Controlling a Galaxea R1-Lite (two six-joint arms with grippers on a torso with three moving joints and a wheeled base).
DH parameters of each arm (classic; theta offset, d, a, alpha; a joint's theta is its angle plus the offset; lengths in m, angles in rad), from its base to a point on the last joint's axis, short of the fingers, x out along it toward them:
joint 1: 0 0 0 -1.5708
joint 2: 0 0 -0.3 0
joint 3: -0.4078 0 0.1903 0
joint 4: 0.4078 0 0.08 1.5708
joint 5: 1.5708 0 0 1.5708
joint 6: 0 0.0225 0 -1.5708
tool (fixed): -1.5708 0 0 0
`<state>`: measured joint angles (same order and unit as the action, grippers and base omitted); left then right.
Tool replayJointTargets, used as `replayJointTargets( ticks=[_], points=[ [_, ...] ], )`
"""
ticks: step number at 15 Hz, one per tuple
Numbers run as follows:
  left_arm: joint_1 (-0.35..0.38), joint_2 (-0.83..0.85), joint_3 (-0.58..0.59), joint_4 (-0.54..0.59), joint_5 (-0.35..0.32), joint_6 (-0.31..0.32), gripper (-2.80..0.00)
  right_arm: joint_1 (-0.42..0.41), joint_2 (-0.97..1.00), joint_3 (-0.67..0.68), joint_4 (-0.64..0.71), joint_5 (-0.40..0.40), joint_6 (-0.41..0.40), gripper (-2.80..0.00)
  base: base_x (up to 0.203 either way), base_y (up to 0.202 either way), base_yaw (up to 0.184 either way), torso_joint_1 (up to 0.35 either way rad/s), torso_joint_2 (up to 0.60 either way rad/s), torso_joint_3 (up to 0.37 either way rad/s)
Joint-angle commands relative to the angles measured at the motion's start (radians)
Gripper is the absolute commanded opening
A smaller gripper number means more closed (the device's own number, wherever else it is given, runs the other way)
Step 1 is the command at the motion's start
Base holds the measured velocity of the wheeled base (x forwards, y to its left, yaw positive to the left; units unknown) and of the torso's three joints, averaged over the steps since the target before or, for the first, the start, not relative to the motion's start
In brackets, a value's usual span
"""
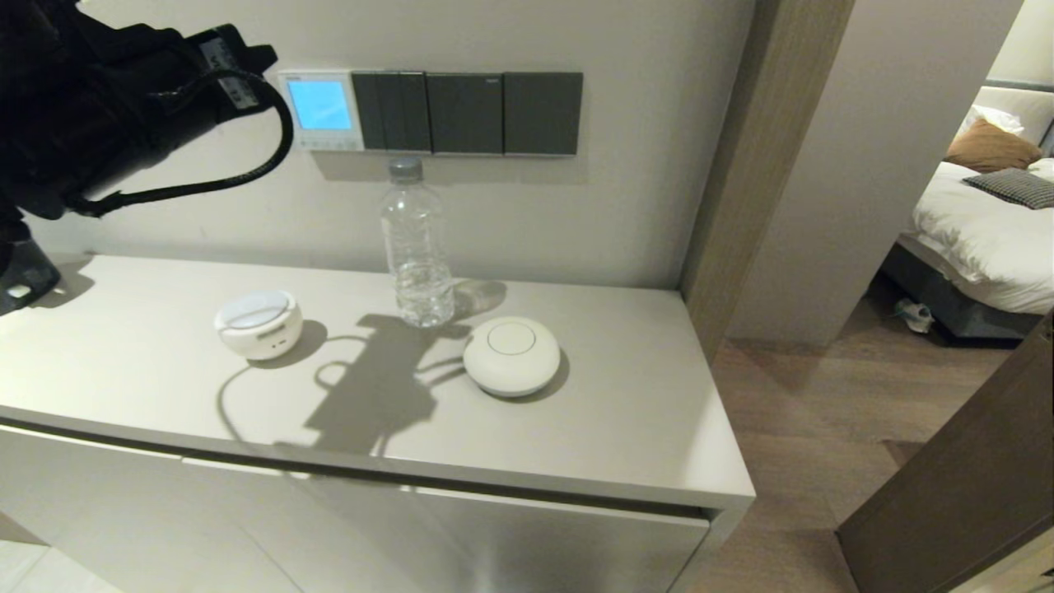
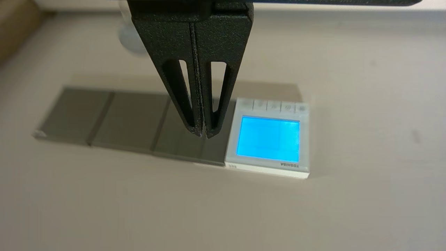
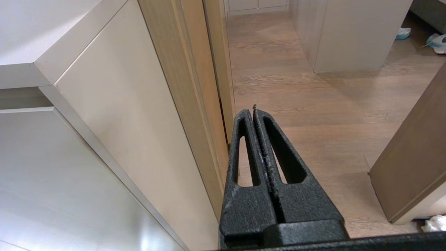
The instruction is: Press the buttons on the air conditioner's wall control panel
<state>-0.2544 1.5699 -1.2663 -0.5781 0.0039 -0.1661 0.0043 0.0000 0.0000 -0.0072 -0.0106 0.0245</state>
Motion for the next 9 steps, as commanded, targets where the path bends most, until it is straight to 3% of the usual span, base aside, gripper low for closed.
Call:
replayJointTargets(
  ticks=[1, 5, 9],
  points=[
    [-0.005, -0.155, 0.085, 0.019, 0.001, 0.045, -2.80, 0.000, 0.000, 0.003, 0.000, 0.000, 0.000, -2.80, 0.000, 0.000, 0.000, 0.000, 0.00, 0.000],
    [-0.005, -0.414, 0.244, 0.133, 0.001, 0.114, -2.80, 0.000, 0.000, 0.003, 0.000, 0.000, 0.000, -2.80, 0.000, 0.000, 0.000, 0.000, 0.00, 0.000],
    [0.054, -0.685, 0.536, 0.238, 0.008, 0.185, -2.80, 0.000, 0.001, 0.003, 0.000, 0.000, 0.000, -2.80, 0.000, 0.000, 0.000, 0.000, 0.00, 0.000]
  ],
)
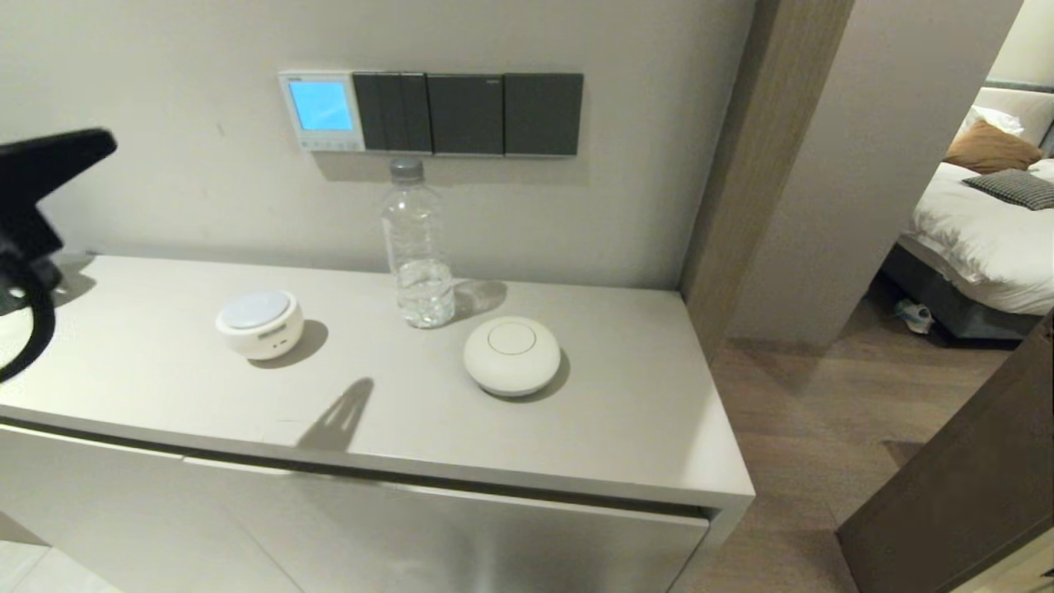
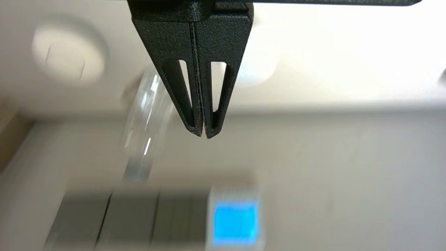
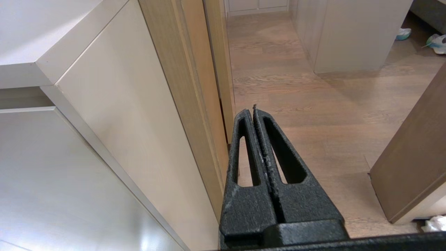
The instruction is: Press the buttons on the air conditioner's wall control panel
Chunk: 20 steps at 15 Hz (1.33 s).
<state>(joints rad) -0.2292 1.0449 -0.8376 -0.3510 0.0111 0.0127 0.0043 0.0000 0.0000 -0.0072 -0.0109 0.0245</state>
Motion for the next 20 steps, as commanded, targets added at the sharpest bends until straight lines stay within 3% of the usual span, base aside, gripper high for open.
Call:
replayJointTargets(
  ticks=[1, 5, 11, 15, 20],
  points=[
    [0.068, -0.225, 0.195, 0.028, 0.001, 0.013, -2.80, 0.000, 0.000, 0.003, 0.000, 0.000, 0.000, -2.80, 0.000, 0.000, 0.000, 0.000, 0.00, 0.000],
    [0.179, -0.381, 0.463, 0.057, 0.004, 0.021, -2.80, 0.000, 0.001, 0.003, 0.000, 0.000, 0.000, -2.80, 0.000, 0.000, 0.000, 0.000, 0.00, 0.000],
    [0.203, -0.512, 0.733, 0.079, 0.006, 0.021, -2.80, 0.000, 0.001, 0.003, 0.000, 0.000, 0.000, -2.80, 0.000, 0.000, 0.000, 0.000, 0.00, 0.000],
    [0.203, -0.510, 0.828, 0.116, 0.010, 0.021, -2.80, 0.000, 0.000, 0.003, 0.000, 0.000, 0.000, -2.80, 0.000, 0.000, 0.000, 0.000, 0.00, 0.000],
    [0.203, -0.544, 0.835, 0.234, 0.074, 0.022, -2.80, 0.000, 0.000, 0.003, 0.000, 0.000, 0.000, -2.80, 0.000, 0.000, 0.000, 0.000, 0.00, 0.000]
  ],
)
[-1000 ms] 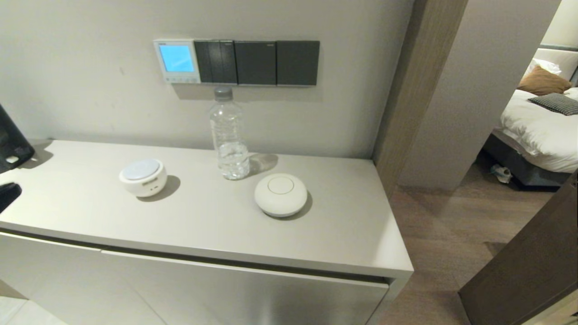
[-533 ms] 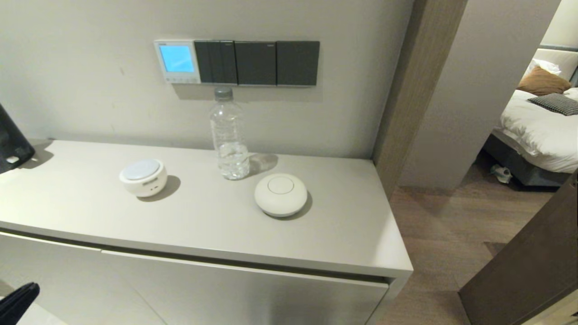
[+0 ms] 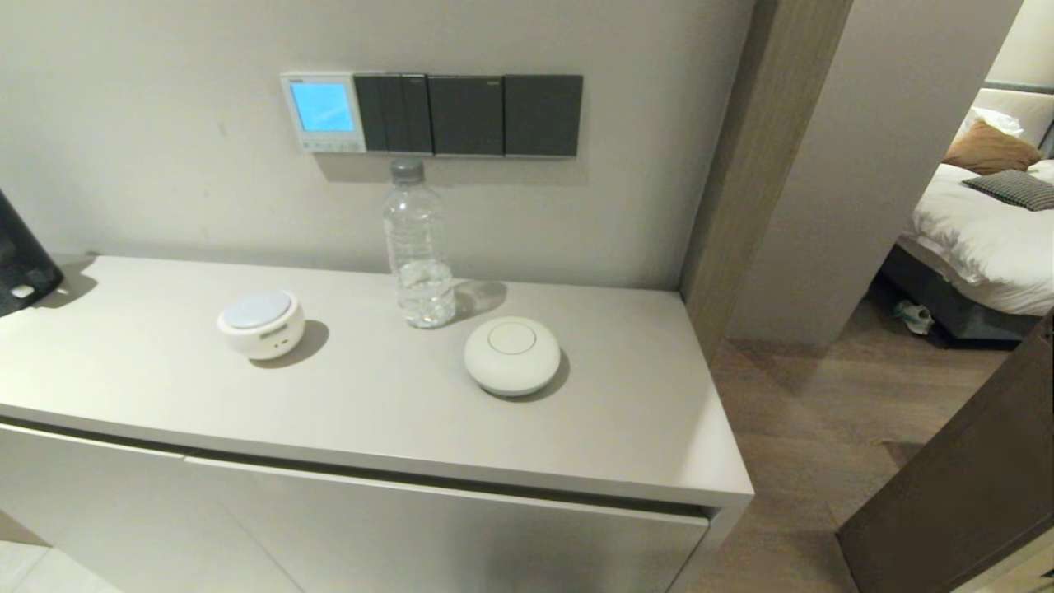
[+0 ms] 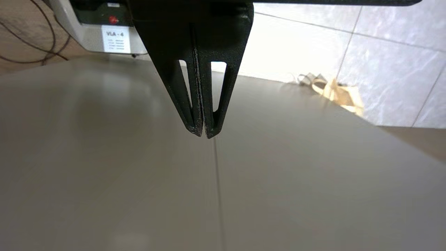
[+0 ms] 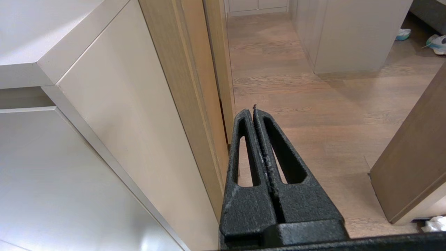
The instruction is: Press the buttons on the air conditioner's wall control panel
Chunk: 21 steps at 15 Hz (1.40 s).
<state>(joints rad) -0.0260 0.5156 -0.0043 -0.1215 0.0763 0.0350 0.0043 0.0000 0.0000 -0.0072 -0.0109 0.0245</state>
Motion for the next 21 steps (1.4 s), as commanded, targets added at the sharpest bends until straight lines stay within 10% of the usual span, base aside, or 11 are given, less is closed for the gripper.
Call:
replayJointTargets(
  ticks=[1, 8, 21],
  points=[
    [0.001, -0.040, 0.000, 0.010, 0.012, 0.000, -2.80, 0.000, 0.000, 0.003, 0.000, 0.000, 0.000, -2.80, 0.000, 0.000, 0.000, 0.000, 0.00, 0.000],
    [0.038, -0.323, -0.056, 0.208, 0.004, 0.000, -2.80, 0.000, 0.000, 0.003, 0.000, 0.000, 0.000, -2.80, 0.000, 0.000, 0.000, 0.000, 0.00, 0.000],
    [0.036, -0.500, -0.030, 0.219, -0.064, 0.012, -2.80, 0.000, 0.000, 0.003, 0.000, 0.000, 0.000, -2.80, 0.000, 0.000, 0.000, 0.000, 0.00, 0.000]
  ],
)
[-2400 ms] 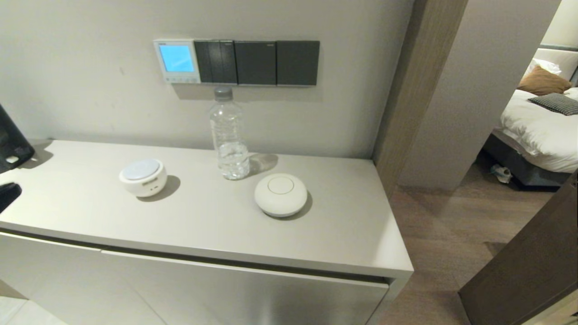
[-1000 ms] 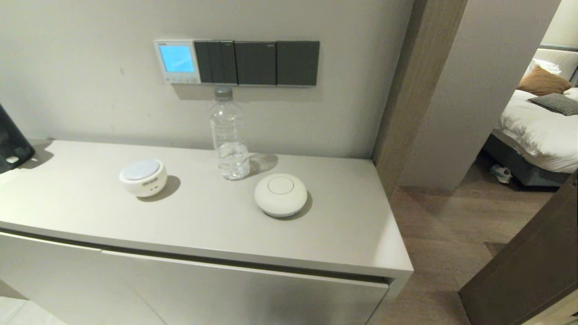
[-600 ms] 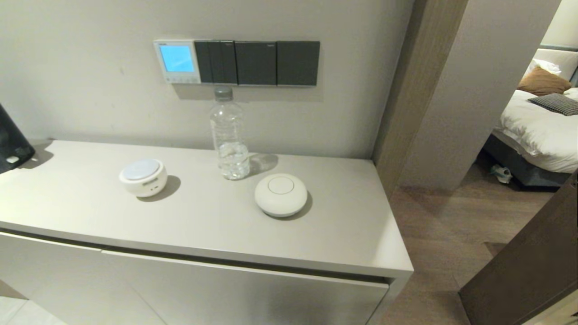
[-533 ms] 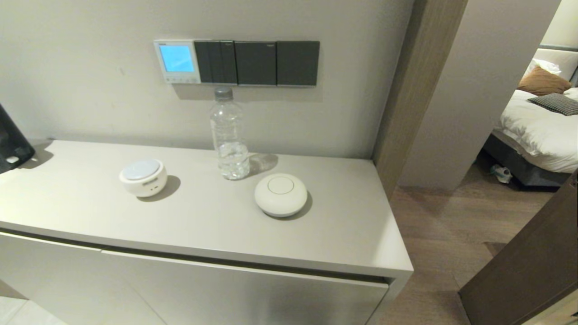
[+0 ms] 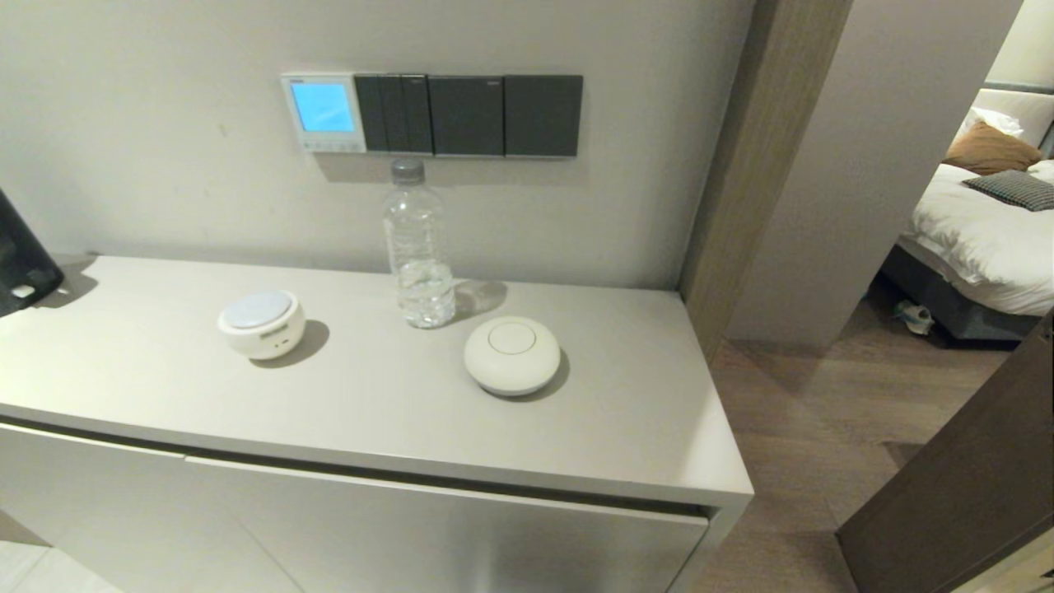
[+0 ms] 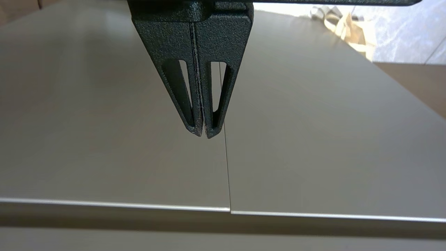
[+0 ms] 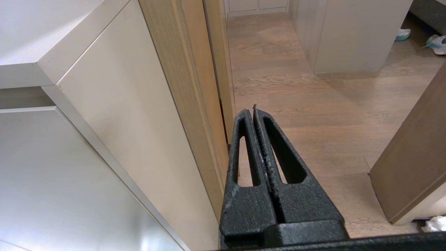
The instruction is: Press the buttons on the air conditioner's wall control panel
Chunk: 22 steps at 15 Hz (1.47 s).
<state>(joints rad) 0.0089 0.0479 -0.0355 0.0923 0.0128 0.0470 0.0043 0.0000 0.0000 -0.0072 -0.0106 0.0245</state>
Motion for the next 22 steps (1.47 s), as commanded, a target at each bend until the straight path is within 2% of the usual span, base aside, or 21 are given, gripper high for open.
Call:
replayJointTargets(
  ticks=[1, 22],
  points=[
    [0.001, -0.048, 0.003, -0.001, -0.001, -0.001, -2.80, 0.000, 0.000, 0.003, 0.000, 0.000, 0.000, -2.80, 0.000, 0.000, 0.000, 0.000, 0.00, 0.000],
    [0.000, -0.046, 0.005, -0.005, 0.000, -0.019, -2.80, 0.000, 0.002, 0.003, 0.000, 0.000, 0.000, -2.80, 0.000, 0.000, 0.000, 0.000, 0.00, 0.000]
  ],
)
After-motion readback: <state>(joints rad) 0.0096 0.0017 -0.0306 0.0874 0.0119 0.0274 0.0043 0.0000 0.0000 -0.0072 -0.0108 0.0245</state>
